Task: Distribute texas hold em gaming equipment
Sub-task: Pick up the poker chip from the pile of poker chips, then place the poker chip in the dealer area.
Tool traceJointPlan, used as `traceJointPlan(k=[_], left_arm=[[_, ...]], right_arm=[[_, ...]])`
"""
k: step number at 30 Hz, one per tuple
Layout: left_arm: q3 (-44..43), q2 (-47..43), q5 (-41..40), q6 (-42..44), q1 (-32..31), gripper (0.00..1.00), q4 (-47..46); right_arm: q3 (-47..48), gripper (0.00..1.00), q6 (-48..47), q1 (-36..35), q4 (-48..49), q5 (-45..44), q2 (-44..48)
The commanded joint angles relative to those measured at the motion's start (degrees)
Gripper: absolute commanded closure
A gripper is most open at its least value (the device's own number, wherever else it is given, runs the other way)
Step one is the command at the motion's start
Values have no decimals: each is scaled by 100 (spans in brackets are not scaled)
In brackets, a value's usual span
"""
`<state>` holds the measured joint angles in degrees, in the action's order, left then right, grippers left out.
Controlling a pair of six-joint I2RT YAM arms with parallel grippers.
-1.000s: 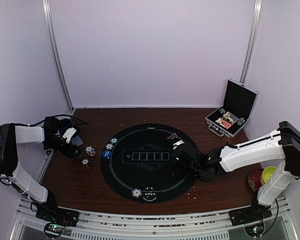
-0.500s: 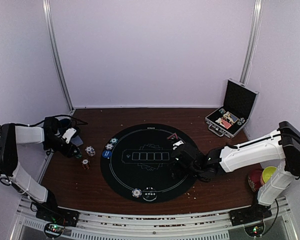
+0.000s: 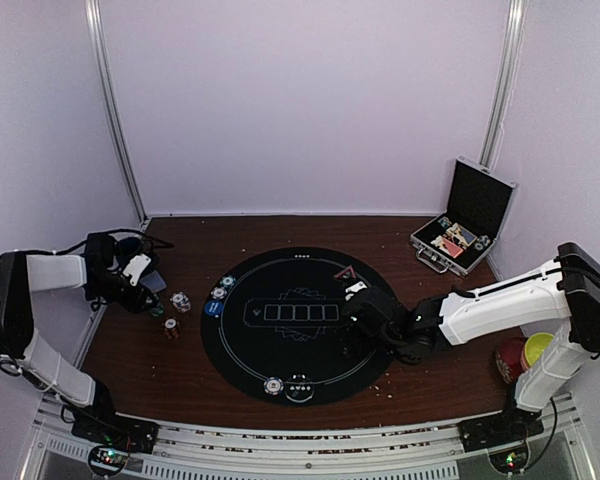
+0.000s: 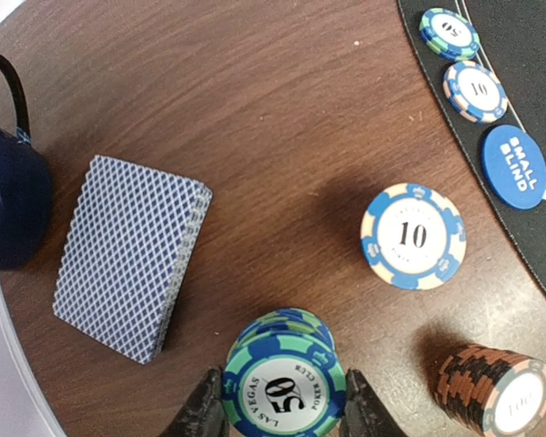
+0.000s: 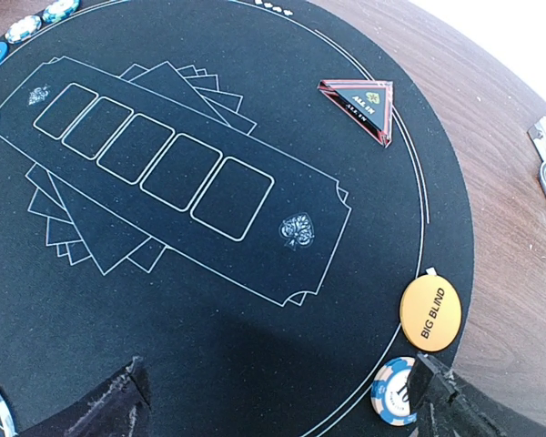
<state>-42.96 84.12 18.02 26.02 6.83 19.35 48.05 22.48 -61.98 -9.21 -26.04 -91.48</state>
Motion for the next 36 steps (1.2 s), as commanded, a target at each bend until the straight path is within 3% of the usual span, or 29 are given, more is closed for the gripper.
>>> traceJointPlan(k=[1,10,17,22,36], left_arm=[[33,-379,63,17,55,77,-71],[-165,-1126,608,271,-209,77,477],[24,-1580,612,640,-1773,77,655],[27,-1740,1278,1071,-2633,76,992],[-49,-924,1434,1484,-4408,76,847]], right_arm=[[70,0,-11,-28,-28,-217,35],[61,0,-20,-33,-12,-260,-10],[51,0,-59,-28,19,-348,-43],[33,0,-106,-30,81,-363,-80],[-41,0,-182,-26,200,-301,18]])
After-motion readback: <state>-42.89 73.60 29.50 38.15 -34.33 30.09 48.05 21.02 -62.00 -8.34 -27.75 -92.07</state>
